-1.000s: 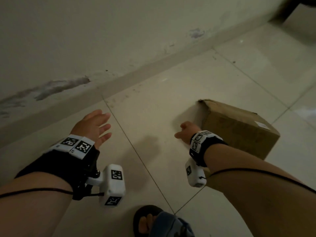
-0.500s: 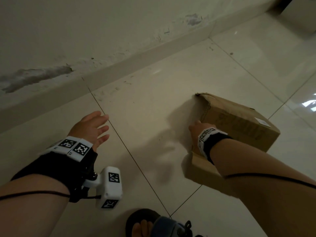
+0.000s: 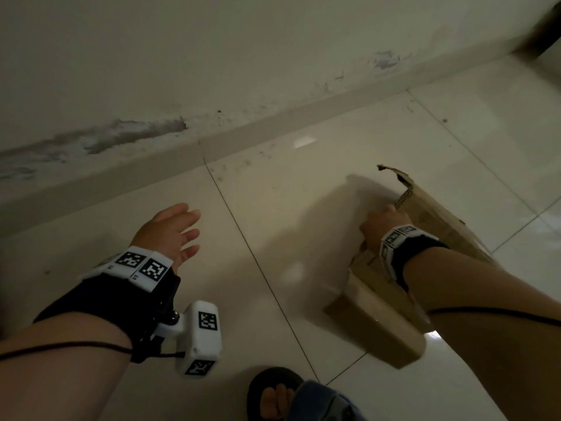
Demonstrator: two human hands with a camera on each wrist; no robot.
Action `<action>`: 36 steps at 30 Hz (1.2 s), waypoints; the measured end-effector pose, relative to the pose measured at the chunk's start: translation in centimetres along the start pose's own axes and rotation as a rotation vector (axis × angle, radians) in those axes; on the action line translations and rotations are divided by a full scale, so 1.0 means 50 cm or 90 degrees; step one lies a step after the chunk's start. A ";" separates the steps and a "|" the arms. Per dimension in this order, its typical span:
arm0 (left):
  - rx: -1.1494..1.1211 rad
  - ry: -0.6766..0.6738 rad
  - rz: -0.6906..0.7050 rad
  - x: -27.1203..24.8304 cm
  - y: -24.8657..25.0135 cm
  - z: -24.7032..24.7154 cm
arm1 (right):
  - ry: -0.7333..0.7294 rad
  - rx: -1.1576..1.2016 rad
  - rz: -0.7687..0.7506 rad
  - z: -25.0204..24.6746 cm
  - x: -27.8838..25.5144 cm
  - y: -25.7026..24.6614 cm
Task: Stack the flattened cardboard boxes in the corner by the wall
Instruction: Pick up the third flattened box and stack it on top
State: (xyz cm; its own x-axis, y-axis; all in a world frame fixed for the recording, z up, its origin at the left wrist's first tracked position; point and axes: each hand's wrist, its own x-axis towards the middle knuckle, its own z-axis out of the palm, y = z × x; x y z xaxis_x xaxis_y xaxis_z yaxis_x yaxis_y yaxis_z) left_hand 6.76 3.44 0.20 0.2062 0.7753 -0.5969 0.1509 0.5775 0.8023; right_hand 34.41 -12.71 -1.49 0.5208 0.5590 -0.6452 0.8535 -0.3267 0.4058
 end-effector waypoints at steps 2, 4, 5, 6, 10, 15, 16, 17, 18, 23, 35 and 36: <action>-0.006 0.007 0.006 -0.014 0.017 -0.026 | 0.035 0.020 -0.013 -0.042 -0.006 -0.023; -0.015 0.016 0.017 -0.036 0.042 -0.057 | 0.064 0.053 -0.035 -0.092 -0.018 -0.057; -0.023 0.024 0.027 -0.050 0.056 -0.076 | 0.084 0.068 -0.050 -0.121 -0.029 -0.078; -0.029 0.028 0.034 -0.061 0.068 -0.090 | 0.100 0.083 -0.063 -0.148 -0.040 -0.095; -0.050 0.040 0.066 -0.120 0.113 -0.161 | 0.177 0.149 -0.116 -0.253 -0.107 -0.167; -0.018 0.033 0.095 -0.222 0.151 -0.257 | 0.244 0.267 -0.178 -0.366 -0.229 -0.242; -0.006 0.032 0.107 -0.251 0.159 -0.279 | 0.258 0.293 -0.194 -0.389 -0.265 -0.258; 0.009 0.032 0.119 -0.278 0.165 -0.297 | 0.270 0.319 -0.209 -0.409 -0.299 -0.272; 0.033 0.033 0.130 -0.301 0.170 -0.312 | 0.290 0.343 -0.229 -0.425 -0.329 -0.284; 0.124 0.060 0.175 -0.431 0.202 -0.393 | 0.371 0.490 -0.297 -0.467 -0.472 -0.351; 0.290 0.161 0.133 -0.609 0.144 -0.540 | 0.490 0.687 -0.377 -0.435 -0.714 -0.467; 0.296 0.170 0.130 -0.610 0.139 -0.542 | 0.493 0.706 -0.379 -0.433 -0.722 -0.470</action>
State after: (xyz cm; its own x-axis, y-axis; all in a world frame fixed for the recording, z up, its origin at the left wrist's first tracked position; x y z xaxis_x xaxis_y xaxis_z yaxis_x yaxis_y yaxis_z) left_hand -24.70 -9.28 23.93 0.0343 0.9321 -0.3606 0.5560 0.2820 0.7819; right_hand -4.79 -8.72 26.27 0.2632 0.9588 0.1072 0.6958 -0.1116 -0.7095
